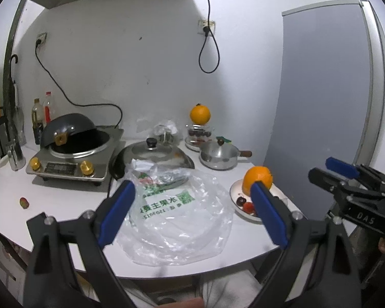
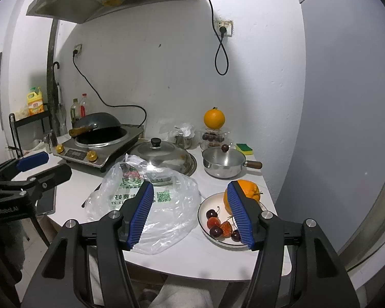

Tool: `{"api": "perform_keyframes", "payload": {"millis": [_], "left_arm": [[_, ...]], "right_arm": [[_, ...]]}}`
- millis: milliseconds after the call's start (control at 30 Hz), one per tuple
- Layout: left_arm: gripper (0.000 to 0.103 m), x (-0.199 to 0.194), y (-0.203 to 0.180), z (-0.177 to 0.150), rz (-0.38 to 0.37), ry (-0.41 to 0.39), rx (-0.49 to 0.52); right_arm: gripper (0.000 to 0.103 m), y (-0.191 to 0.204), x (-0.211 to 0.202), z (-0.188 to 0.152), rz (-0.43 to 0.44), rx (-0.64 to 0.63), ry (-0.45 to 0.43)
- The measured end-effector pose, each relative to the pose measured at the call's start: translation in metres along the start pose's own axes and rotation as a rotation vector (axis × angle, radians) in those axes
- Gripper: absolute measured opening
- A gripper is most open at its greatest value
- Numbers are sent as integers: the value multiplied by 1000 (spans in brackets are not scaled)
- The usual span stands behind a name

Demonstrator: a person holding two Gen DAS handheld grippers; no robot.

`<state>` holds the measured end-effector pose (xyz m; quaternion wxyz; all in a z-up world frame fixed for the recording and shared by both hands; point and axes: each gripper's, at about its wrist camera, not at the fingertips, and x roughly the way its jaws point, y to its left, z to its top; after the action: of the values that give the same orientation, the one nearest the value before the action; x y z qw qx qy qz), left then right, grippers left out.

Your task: Organize fruits

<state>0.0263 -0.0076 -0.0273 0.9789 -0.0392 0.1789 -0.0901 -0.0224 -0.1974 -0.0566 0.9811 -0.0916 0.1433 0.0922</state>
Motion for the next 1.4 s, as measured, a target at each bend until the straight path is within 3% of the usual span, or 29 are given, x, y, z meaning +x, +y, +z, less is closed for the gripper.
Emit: {"api": "perform_keyframes", "payload": {"millis": [1400], "left_arm": [[93, 4, -17, -1, -8, 9, 60]], "right_arm": [[63, -10, -1, -8, -11, 15, 13]]}}
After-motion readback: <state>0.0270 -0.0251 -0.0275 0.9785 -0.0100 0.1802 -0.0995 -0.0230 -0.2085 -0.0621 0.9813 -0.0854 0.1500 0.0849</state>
